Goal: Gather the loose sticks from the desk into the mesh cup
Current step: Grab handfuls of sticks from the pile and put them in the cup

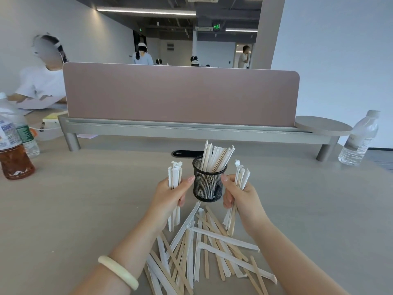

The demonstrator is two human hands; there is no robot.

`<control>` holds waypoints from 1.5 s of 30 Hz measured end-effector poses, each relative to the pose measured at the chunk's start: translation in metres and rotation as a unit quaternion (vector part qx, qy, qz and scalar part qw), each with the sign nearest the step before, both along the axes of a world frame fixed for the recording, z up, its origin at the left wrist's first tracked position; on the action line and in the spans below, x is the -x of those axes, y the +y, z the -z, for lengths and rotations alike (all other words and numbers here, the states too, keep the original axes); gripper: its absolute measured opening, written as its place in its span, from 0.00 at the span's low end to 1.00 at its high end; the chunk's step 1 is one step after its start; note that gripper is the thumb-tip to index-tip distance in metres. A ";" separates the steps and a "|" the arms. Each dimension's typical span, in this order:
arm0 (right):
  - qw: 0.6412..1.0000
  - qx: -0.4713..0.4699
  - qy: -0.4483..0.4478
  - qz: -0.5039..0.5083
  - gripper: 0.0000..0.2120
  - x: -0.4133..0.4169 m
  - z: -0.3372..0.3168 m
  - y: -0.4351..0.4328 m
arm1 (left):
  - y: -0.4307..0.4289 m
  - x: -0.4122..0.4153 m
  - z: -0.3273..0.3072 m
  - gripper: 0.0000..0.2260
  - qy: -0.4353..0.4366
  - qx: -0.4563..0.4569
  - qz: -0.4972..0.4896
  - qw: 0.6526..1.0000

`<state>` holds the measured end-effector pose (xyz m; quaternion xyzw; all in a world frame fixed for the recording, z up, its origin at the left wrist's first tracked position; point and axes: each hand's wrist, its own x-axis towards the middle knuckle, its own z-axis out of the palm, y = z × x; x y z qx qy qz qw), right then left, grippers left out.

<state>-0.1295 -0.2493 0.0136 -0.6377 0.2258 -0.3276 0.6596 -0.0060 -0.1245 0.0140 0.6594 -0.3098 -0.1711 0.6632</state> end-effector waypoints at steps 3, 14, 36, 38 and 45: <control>0.999 0.014 0.044 0.006 0.15 0.001 -0.001 0.002 | 0.000 0.002 0.000 0.21 0.014 0.000 0.018 1.000; 0.984 0.096 0.027 0.147 0.20 0.005 -0.047 -0.025 | -0.002 0.002 0.003 0.21 0.005 0.012 -0.022 1.000; 0.955 0.216 0.159 0.127 0.21 -0.049 -0.043 -0.048 | -0.004 -0.004 0.006 0.22 -0.051 0.001 -0.027 0.998; 0.952 0.232 0.113 0.164 0.16 -0.047 -0.043 -0.050 | -0.005 -0.006 0.007 0.23 -0.051 -0.002 -0.034 0.998; 0.930 0.303 0.186 0.092 0.19 -0.043 -0.033 -0.054 | -0.004 -0.010 0.008 0.21 -0.037 -0.002 -0.029 0.999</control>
